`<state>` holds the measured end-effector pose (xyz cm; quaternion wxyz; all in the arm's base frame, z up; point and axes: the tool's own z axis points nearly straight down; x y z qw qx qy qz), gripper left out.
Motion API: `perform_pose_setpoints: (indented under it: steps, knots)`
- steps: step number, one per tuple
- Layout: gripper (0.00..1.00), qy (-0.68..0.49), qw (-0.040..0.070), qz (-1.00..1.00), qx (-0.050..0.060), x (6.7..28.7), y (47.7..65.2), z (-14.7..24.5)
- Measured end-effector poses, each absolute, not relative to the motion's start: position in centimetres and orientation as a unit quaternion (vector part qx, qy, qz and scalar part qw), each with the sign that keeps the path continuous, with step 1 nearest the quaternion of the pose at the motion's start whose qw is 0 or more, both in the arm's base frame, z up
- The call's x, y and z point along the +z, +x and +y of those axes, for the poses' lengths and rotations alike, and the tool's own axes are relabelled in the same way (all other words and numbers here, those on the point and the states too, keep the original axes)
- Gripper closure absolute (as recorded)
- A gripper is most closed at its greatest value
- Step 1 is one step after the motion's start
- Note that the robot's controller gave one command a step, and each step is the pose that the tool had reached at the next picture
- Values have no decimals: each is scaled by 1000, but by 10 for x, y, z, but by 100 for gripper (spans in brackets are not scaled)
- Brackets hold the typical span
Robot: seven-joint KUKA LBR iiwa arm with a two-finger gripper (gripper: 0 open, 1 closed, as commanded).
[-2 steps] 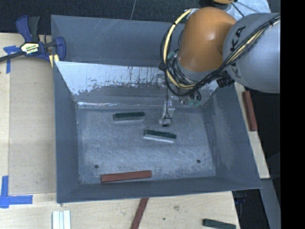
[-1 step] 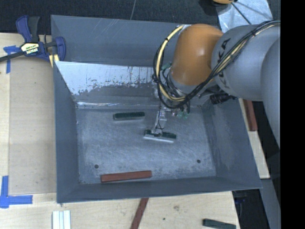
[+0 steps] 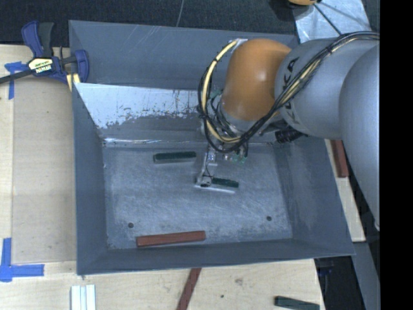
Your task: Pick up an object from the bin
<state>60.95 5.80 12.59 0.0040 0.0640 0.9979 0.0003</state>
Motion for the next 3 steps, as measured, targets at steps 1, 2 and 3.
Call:
perform_pose_setpoints:
  steps: [1,2,3]
  knots:
    - [100,60,2,998,0,73,626,8]
    - [100,60,2,998,0,73,626,8]
    - [100,20,4,1000,0,73,627,7]
